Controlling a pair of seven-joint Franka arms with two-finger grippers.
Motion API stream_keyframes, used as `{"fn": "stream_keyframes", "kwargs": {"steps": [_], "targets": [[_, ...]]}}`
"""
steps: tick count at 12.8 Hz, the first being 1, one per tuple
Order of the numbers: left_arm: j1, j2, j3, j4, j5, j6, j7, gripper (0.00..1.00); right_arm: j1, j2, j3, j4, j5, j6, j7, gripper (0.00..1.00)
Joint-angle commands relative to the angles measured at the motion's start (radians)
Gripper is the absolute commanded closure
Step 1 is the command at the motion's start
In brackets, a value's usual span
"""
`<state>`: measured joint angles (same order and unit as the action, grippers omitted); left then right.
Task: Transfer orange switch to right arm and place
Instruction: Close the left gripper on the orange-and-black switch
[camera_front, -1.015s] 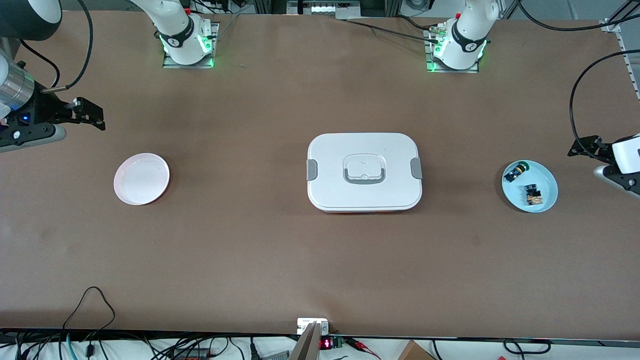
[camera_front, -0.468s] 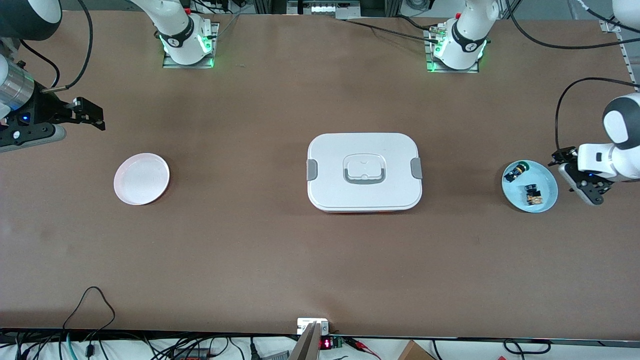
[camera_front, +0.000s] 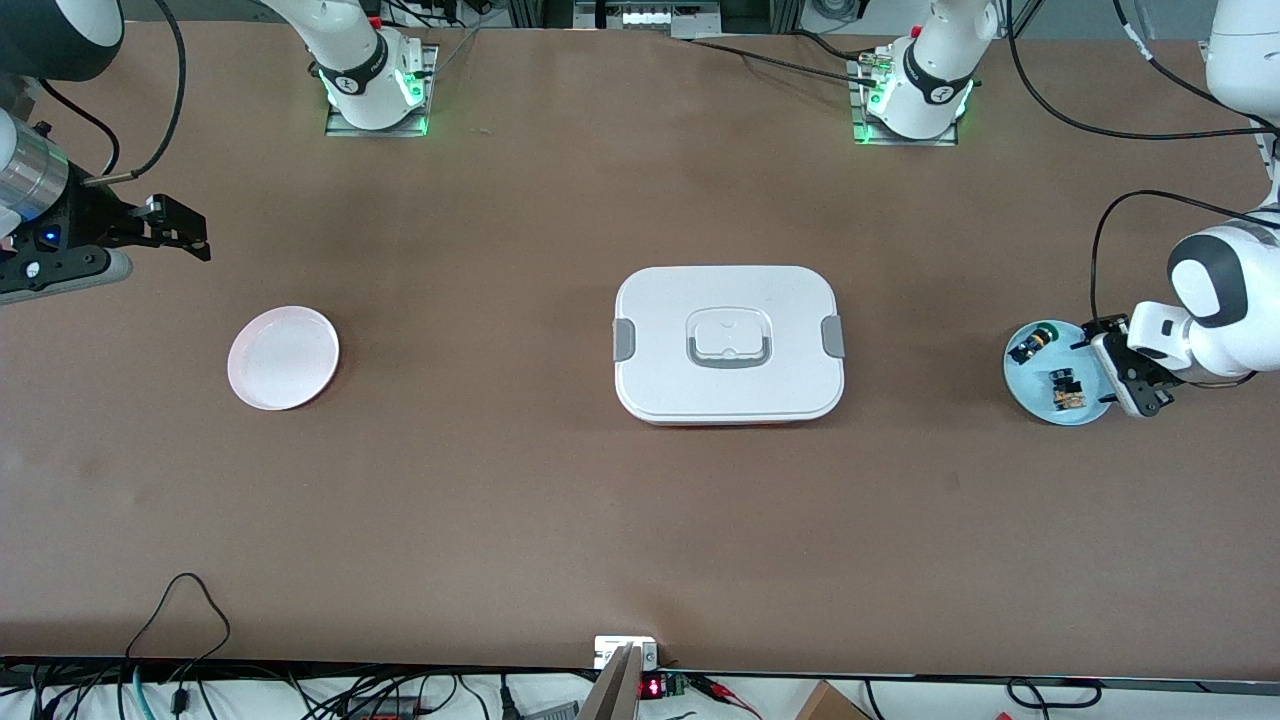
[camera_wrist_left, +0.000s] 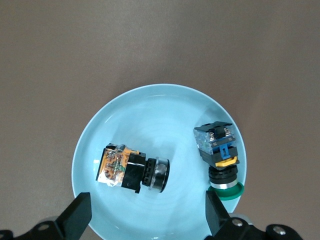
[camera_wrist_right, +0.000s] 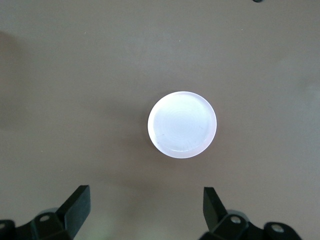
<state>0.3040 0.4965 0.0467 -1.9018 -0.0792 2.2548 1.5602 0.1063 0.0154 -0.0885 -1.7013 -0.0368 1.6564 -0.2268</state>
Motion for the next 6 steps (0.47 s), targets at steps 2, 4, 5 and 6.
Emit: {"fn": "stream_keyframes", "kwargs": {"steps": [2, 4, 5, 6], "targets": [[0.024, 0.039, -0.019, 0.009, -0.025, 0.052, 0.116, 0.00, 0.000, 0.005, 0.001, 0.019, -0.011, -0.012, 0.012, 0.00], [0.027, 0.053, -0.019, 0.009, -0.027, 0.071, 0.130, 0.00, 0.000, 0.006, 0.001, 0.019, -0.011, -0.013, 0.012, 0.00], [0.029, 0.060, -0.019, 0.009, -0.034, 0.071, 0.132, 0.00, 0.000, 0.005, 0.001, 0.019, -0.009, -0.012, 0.012, 0.00], [0.030, 0.063, -0.019, 0.009, -0.054, 0.071, 0.138, 0.00, 0.000, 0.005, 0.003, 0.019, -0.011, -0.013, 0.012, 0.00]]}}
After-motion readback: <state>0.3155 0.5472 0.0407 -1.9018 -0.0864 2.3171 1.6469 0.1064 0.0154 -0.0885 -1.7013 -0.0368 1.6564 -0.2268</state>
